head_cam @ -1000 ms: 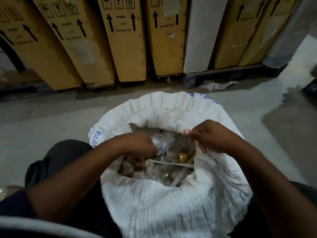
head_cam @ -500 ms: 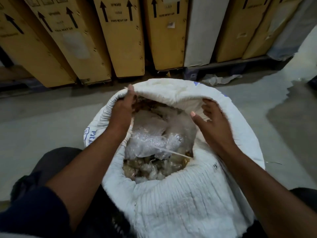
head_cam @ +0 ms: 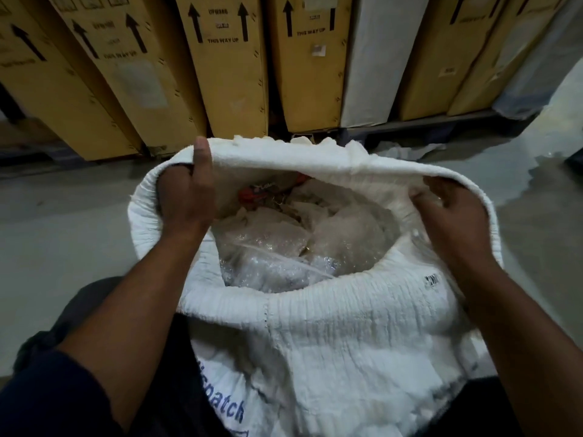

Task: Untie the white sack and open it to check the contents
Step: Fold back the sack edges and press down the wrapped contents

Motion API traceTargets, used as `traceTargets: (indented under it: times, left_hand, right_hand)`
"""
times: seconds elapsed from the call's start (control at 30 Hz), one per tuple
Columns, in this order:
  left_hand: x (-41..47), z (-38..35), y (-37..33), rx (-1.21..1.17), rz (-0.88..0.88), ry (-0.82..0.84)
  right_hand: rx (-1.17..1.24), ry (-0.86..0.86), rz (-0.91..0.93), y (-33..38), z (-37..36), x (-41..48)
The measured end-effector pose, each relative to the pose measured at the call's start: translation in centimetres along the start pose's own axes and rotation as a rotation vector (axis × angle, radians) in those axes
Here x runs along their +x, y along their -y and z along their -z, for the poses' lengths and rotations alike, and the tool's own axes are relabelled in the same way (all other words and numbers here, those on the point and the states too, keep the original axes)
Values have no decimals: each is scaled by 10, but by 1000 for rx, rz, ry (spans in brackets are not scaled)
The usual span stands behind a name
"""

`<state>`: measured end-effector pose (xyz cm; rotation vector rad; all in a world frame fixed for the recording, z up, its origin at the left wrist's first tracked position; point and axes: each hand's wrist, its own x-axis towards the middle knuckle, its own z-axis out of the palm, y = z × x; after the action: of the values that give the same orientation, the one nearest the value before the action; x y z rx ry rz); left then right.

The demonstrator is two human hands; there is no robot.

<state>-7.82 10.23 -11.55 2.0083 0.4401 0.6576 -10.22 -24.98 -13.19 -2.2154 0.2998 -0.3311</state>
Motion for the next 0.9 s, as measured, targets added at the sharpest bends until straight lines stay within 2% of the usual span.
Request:
traceTargets:
  times: [0.13, 0.27, 0.37, 0.47, 0.6, 0.67, 0.77, 0.83, 0.9]
  left_hand:
    - [1, 6, -2, 22, -46, -23]
    - [9, 17, -2, 46, -45, -41]
    - [3, 13, -1, 75, -25, 2]
    - [-4, 8, 1, 87, -26, 212]
    - [-24, 5, 7, 329, -123, 697]
    - [-41, -1, 8, 504, -264, 761]
    - [-60, -13, 6, 703, -452, 768]
    - [-63, -16, 2, 704, -436, 788]
    - [-60, -17, 2, 638, -399, 814]
  right_hand:
    - [-30, -3, -29, 0, 26, 8]
    - [-224, -104, -16, -12, 55, 21]
    - [-205, -80, -90, -28, 65, 25]
    - [-234, 83, -63, -30, 54, 20]
    - [-433, 274, 91, -17, 29, 4]
    - [-505, 339, 131, -8, 23, -1]
    - [-493, 370, 227, 8, 15, -14]
    - [-440, 410, 269, 18, 12, -22]
    - [-356, 480, 234, 22, 10, -25]
